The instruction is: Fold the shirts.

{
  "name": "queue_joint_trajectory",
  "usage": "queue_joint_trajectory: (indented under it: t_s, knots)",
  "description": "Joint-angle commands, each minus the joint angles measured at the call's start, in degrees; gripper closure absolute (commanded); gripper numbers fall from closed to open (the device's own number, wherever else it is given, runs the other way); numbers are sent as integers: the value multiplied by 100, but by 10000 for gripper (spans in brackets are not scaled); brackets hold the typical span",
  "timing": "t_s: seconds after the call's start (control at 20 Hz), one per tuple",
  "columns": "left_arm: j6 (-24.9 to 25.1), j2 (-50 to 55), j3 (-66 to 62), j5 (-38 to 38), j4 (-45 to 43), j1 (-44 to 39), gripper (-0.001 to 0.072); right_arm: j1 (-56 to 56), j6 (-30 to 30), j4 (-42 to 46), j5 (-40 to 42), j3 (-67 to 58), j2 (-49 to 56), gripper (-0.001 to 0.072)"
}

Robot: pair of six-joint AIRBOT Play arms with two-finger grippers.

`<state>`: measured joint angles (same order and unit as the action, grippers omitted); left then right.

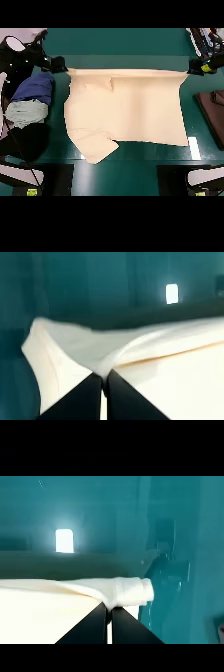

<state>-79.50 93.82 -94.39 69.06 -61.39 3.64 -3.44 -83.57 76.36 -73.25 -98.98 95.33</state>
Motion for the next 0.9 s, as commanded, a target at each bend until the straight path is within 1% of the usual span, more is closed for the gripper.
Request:
queue_joint_trajectory:
  t_s: [0.0,0.1,0.2,0.25,0.3,0.35,0.45,0.55,0.6,0.7,0.85]
  knots:
    - [-125,-122,481,632,-485,-90,682,11,17,168,4,960,-457,699]
    - [-125,-144,1062,597,-472,-179,681,24,15,111,302,1749,-717,698]
    - [-173,-144,1679,341,-461,-295,678,66,13,116,487,2310,-872,698]
    - [-170,-144,1921,197,-446,-337,553,68,9,74,518,2479,-901,679]
    - [-205,-144,2052,142,-437,-337,291,70,9,-122,503,2570,-901,439]
    - [-315,-146,2076,216,-459,-315,229,44,9,-326,409,2581,-901,209]
    - [-326,-385,2120,387,-625,-313,229,-11,11,-507,166,2583,-1078,204]
    - [-483,-1082,2590,339,-1003,-313,228,-46,22,-422,-9,2660,-1493,205]
    - [-590,-1550,3032,341,-1145,-313,229,-111,22,-437,-9,2787,-1755,205]
    - [-750,-2483,4118,356,-1150,-345,228,-179,22,-439,61,3091,-2251,205]
    - [-1213,-3884,5871,284,-1038,-695,228,-243,20,-483,385,3598,-2861,205]
